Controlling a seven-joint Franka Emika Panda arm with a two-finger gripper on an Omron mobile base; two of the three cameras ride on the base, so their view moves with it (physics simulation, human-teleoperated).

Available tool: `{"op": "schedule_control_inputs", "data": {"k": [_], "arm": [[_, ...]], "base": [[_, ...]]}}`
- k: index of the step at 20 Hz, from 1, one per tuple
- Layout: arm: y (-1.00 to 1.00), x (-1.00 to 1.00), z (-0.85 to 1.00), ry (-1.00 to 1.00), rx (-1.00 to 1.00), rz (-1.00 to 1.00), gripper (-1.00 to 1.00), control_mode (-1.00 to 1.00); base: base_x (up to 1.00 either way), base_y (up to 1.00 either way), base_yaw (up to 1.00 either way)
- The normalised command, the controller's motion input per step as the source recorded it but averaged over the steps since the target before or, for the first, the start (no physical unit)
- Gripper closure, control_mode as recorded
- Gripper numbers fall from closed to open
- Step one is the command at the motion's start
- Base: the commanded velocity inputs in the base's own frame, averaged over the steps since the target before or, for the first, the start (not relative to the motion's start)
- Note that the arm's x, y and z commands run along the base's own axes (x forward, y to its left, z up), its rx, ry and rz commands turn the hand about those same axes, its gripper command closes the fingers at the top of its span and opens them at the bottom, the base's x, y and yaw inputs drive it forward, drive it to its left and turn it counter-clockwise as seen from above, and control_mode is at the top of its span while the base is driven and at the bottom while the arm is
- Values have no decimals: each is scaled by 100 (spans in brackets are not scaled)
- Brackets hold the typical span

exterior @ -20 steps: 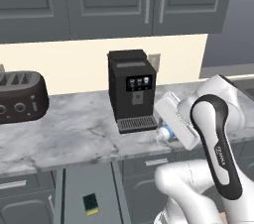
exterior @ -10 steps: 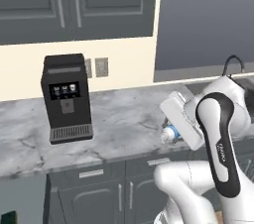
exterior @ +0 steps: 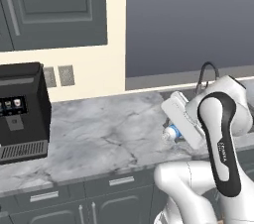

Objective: Restock the sink supplies by placing the sponge and soap dispenser on the counter and next to the sink. Make sure the soap dispenser is upright.

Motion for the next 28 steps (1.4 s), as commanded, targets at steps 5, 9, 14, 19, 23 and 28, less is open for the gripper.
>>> {"op": "schedule_control_inputs", "data": {"k": [5,9,14,19,23,28], "arm": [[-30,15,0,0,6,0,100,-100],[-68,92,0,4,18,0,100,-100],[-35,100,0,19,15,0,100,-100],[-34,100,-1,30,23,4,100,-100],[-22,72,-10,29,24,1,100,-100],[-1,67,-12,23,22,0,100,-100]], "base": [[22,-17,0],[0,0,0],[0,0,0],[0,0,0],[0,0,0],[0,0,0]]}}
